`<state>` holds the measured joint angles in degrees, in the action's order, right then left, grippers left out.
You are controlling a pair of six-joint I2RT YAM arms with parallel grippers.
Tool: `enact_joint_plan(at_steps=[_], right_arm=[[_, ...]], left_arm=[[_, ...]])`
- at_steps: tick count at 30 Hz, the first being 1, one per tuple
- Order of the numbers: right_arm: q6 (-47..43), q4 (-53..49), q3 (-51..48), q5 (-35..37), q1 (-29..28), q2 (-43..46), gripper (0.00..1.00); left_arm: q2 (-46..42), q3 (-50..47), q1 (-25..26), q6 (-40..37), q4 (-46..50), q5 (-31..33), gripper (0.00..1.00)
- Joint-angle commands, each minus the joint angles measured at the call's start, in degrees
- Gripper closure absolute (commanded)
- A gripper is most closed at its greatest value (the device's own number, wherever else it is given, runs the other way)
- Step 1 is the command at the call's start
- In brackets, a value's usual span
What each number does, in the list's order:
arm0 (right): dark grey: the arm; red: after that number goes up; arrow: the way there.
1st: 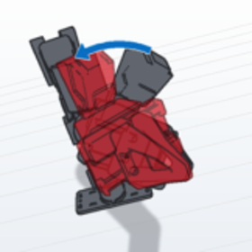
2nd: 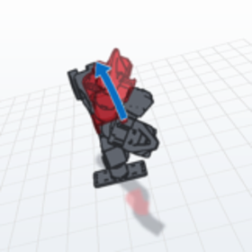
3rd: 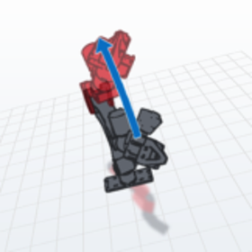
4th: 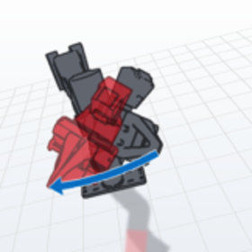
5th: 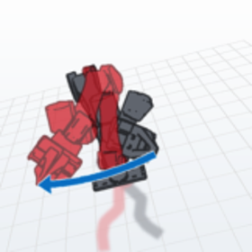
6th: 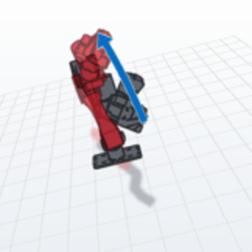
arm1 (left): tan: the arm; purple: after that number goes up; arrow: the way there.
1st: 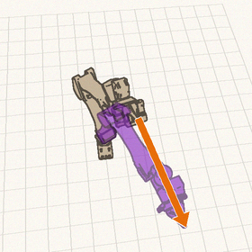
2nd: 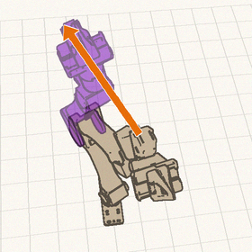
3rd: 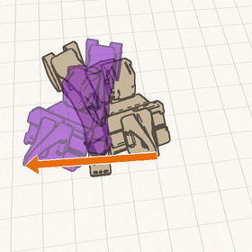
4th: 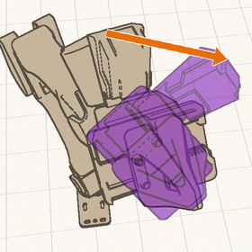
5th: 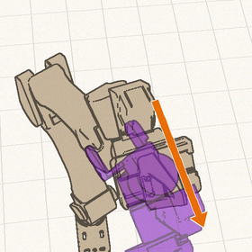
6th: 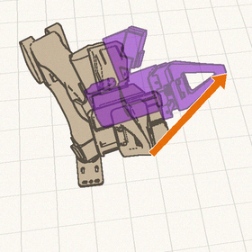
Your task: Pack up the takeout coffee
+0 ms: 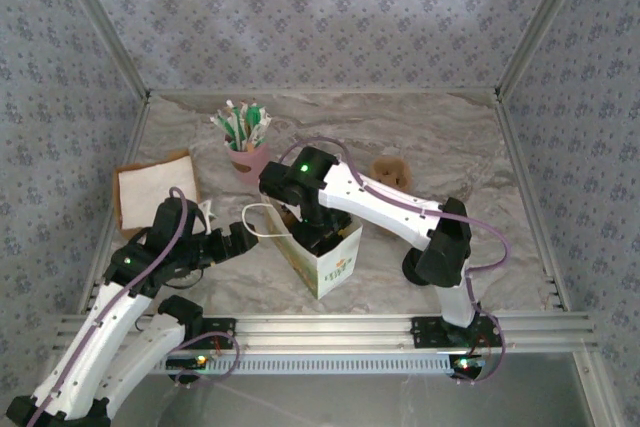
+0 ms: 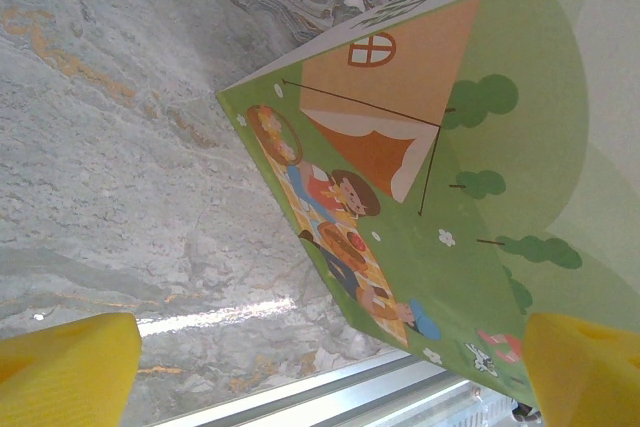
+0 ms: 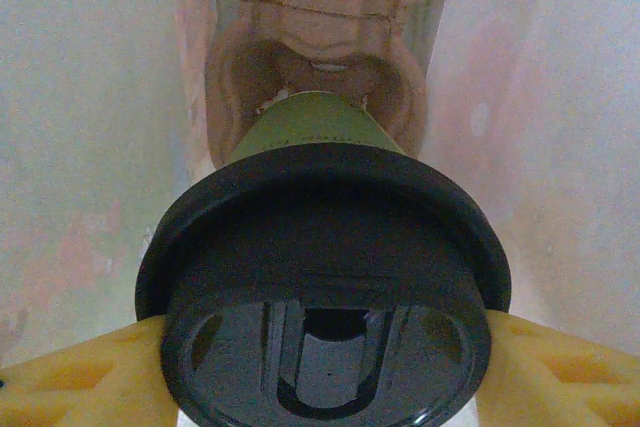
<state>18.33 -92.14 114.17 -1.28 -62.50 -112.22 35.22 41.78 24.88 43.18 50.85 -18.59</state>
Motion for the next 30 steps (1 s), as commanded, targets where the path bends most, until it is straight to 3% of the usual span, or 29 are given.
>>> enact_joint_plan(at_steps=[1,30], right_arm=[[-1.0,-5.0,0.0,0.8,-0.3,1.3,0.31],[-1.2,-1.7,-4.0,-0.7,0.2,1.4,0.31]], left_arm=[[-0.7,0.9,0.3,0.0,0.6,0.4,0.02],[-0.9,1.0,0.3,0.2,1.1,0.6,0.02]])
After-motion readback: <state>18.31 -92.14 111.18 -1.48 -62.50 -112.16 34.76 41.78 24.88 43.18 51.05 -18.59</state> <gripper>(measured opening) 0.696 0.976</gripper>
